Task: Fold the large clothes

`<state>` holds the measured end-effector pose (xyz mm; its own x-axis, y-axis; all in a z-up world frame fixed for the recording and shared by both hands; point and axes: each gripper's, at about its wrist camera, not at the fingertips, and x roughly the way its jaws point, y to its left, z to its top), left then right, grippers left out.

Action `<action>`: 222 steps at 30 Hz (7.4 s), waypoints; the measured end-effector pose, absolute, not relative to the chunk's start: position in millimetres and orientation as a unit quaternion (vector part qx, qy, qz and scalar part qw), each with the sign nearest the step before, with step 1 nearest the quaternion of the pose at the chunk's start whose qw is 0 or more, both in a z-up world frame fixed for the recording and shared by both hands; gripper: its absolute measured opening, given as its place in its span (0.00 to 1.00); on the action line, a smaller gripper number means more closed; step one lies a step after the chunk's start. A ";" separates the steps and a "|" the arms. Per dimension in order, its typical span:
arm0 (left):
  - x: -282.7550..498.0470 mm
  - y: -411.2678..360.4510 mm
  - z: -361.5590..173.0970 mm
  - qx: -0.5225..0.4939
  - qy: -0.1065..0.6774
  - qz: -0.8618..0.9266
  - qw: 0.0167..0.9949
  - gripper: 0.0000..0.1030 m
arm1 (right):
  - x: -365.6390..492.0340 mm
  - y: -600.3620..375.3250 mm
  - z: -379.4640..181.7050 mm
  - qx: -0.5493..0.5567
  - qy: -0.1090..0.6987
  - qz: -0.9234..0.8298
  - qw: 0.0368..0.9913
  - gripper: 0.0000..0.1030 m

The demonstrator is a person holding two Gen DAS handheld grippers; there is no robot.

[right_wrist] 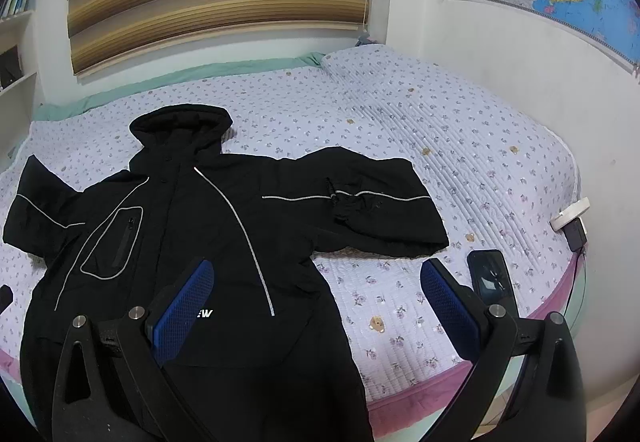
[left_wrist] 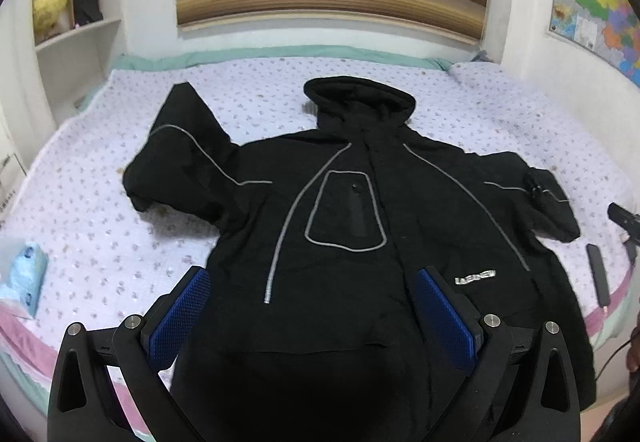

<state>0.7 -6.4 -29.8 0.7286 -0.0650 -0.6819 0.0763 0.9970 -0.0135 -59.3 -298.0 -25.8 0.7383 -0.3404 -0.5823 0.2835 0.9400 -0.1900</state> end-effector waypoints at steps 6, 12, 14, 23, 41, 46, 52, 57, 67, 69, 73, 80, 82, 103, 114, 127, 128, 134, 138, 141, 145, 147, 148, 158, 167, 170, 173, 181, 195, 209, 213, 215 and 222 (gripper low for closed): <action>3.0 -9.8 -33.8 0.015 0.373 -0.037 0.927 0.99 | -55.9 -298.9 -29.4 -0.042 0.326 -0.167 0.930 1.00; 6.3 -14.1 -37.1 0.018 0.378 -0.038 0.925 0.99 | -54.0 -300.4 -31.4 -0.041 0.328 -0.167 0.929 1.00; 7.2 -14.9 -37.3 0.020 0.379 -0.037 0.924 0.99 | -52.8 -301.3 -32.3 -0.040 0.329 -0.167 0.928 1.00; 10.3 -17.3 -38.1 0.022 0.384 -0.035 0.923 0.99 | -49.8 -301.1 -33.4 -0.043 0.329 -0.173 0.927 1.00; 45.6 -29.8 -63.3 0.026 0.418 -0.031 0.907 0.99 | -35.7 -450.9 -55.7 0.051 0.328 -0.277 0.902 0.89; 61.5 -44.5 -80.1 0.034 0.440 -0.036 0.897 0.99 | -0.7 -475.1 -85.8 0.076 0.371 -0.218 0.899 0.86; 68.2 -57.2 -84.9 0.053 0.443 -0.033 0.894 0.99 | 62.6 -430.8 -97.6 -0.023 0.378 -0.158 0.912 0.77; 70.9 -57.5 -88.1 0.058 0.447 -0.026 0.892 0.99 | 102.2 -431.9 -132.7 -0.050 0.429 -0.160 0.888 0.70; 74.1 -71.1 -91.9 0.075 0.457 -0.025 0.886 0.99 | 121.6 -458.0 -136.7 -0.064 0.396 -0.206 0.893 0.21; 73.6 -74.1 -89.9 0.077 0.455 -0.028 0.887 0.99 | 108.0 -465.3 -114.9 -0.046 0.364 -0.208 0.907 0.19; 72.5 -82.5 -88.9 0.078 0.455 -0.035 0.886 0.99 | 72.8 -496.7 -61.0 -0.014 0.301 -0.233 0.925 0.19; 67.5 -109.2 -91.5 0.100 0.456 -0.056 0.882 0.99 | 39.0 -599.7 -13.2 0.072 0.268 -0.270 0.922 0.18; 65.5 -116.4 -90.2 0.108 0.454 -0.060 0.882 0.99 | 25.7 -637.4 -6.2 0.109 0.260 -0.283 0.917 0.17; 57.3 -162.9 -92.9 0.156 0.454 -0.091 0.873 0.99 | 20.0 -729.2 -59.4 0.230 0.286 -0.196 0.909 0.35; 74.1 -145.5 -104.0 0.113 0.479 -0.085 0.866 0.99 | 33.4 -715.4 -46.1 0.185 0.285 -0.270 0.901 0.14; 68.6 -107.6 -76.6 0.066 0.435 -0.108 0.891 0.99 | 106.8 -470.5 -4.0 0.033 0.325 -0.038 0.944 0.14; 69.0 -103.6 -74.5 0.063 0.432 -0.109 0.893 0.99 | 113.5 -442.5 -5.2 0.021 0.330 -0.012 0.944 0.14; 87.2 -69.0 -62.6 0.014 0.406 -0.133 0.904 0.99 | 143.5 -308.0 -42.3 -0.027 0.356 0.082 0.931 0.16; 109.3 -49.0 -63.9 -0.024 0.397 -0.153 0.905 0.98 | 170.4 -255.5 -90.3 -0.035 0.396 0.113 0.911 0.19; 126.8 -38.6 -72.5 -0.055 0.407 -0.174 0.895 0.98 | 181.9 -226.4 -120.3 -0.032 0.421 0.135 0.896 0.21; 150.8 -28.4 -91.0 -0.096 0.431 -0.193 0.876 0.97 | 201.6 -201.0 -176.6 -0.014 0.465 0.168 0.869 0.22; 159.1 -28.1 -99.8 -0.101 0.440 -0.197 0.871 0.96 | 208.6 -194.7 -206.2 -0.017 0.488 0.162 0.858 0.22; 162.6 -28.3 -103.6 -0.101 0.444 -0.197 0.868 0.96 | 211.3 -193.4 -216.0 -0.022 0.495 0.157 0.854 0.22; 202.2 -37.5 -112.9 -0.140 0.481 -0.245 0.830 0.96 | 182.7 -202.0 -184.6 -0.010 0.484 0.198 0.852 0.48; 250.6 -103.3 -150.5 -0.111 0.530 -0.235 0.807 0.93 | 115.7 -280.4 -84.9 -0.021 0.360 0.088 0.929 0.51; 259.9 -119.4 -171.8 -0.108 0.545 -0.232 0.798 0.70 | 100.4 -302.9 -65.0 -0.040 0.322 0.035 0.945 0.59; 260.1 -135.6 -177.8 -0.073 0.542 -0.213 0.810 0.52 | 91.7 -329.3 -56.6 -0.052 0.295 -0.034 0.954 0.74; 247.1 -117.6 -138.0 -0.059 0.471 -0.189 0.860 0.26 | 133.4 -365.2 -101.1 -0.001 0.371 -0.050 0.927 0.54; 247.9 58.0 -151.9 -0.115 0.476 -0.055 0.870 0.22 | 217.1 -261.4 -193.2 -0.004 0.485 0.061 0.872 0.52; 197.9 55.1 -87.8 -0.107 0.402 -0.128 0.900 0.51 | 208.0 -217.4 -188.4 -0.027 0.475 0.077 0.876 0.55; 203.1 26.7 -104.2 -0.081 0.427 -0.131 0.891 0.51 | 204.3 -169.6 -161.3 -0.030 0.444 0.105 0.889 0.54; 222.0 23.6 -139.7 -0.110 0.479 -0.131 0.861 0.47 | 206.2 -146.8 -164.9 -0.060 0.431 0.092 0.896 0.54; 232.6 25.6 -178.0 -0.118 0.520 -0.129 0.836 0.43 | 234.9 -137.8 -247.3 -0.101 0.485 0.033 0.868 0.54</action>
<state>232.6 25.6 -178.0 0.4266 -0.3387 -0.8386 0.0925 0.9387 -0.3321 234.9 -137.8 -247.3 0.5271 -0.0413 -0.8488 -0.1551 0.9774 -0.1439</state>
